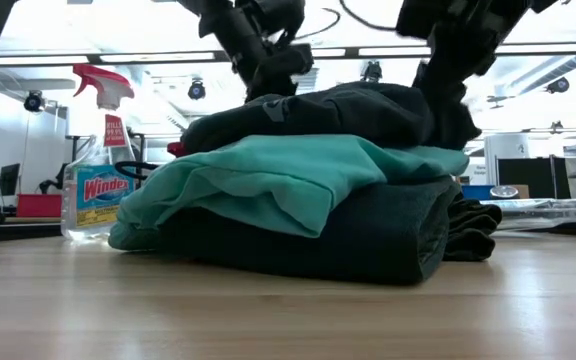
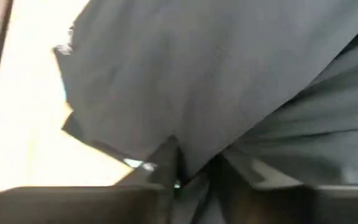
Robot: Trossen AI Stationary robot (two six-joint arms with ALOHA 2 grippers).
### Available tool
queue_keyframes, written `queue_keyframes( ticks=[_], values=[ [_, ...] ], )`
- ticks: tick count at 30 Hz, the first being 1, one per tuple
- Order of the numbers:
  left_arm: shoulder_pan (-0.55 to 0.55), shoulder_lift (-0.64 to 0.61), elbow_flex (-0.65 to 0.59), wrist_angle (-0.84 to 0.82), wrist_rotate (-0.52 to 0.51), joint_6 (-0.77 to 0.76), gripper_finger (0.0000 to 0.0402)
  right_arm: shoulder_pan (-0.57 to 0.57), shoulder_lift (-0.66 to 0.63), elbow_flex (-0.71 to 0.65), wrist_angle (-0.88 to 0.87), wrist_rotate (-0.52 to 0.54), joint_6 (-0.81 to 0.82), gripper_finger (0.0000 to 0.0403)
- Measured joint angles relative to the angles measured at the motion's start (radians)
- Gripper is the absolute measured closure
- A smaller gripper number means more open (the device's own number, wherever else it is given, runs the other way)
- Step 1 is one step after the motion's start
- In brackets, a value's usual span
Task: Fold Laundry from Bin
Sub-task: Fold the black shorts
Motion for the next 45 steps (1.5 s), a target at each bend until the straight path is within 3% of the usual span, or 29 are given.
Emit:
queue_keyframes(
  ticks=[2,12,24,30,37,45],
  values=[
    [-0.009,-0.013,0.021,0.010,0.000,0.013,0.0393,0.019,-0.036,0.002,-0.001,-0.001,-0.008,0.0378],
    [-0.015,-0.029,0.115,0.141,-0.024,0.112,0.0398,0.045,-0.188,0.003,-0.151,0.028,0.048,0.0389],
    [0.022,0.064,0.089,0.219,-0.023,0.120,0.0401,0.043,-0.038,-0.034,-0.176,0.039,0.040,0.0389],
    [0.024,0.097,0.088,0.218,-0.091,0.079,0.0397,0.043,-0.016,-0.033,-0.182,0.057,0.104,0.0389],
    [0.026,0.083,0.115,0.120,-0.114,0.080,0.0338,0.043,-0.103,-0.033,-0.213,0.049,0.165,0.0327],
    [0.013,0.077,0.267,-0.101,-0.110,0.130,0.0267,0.043,-0.253,-0.033,-0.224,0.057,0.204,0.0247]
  ],
)
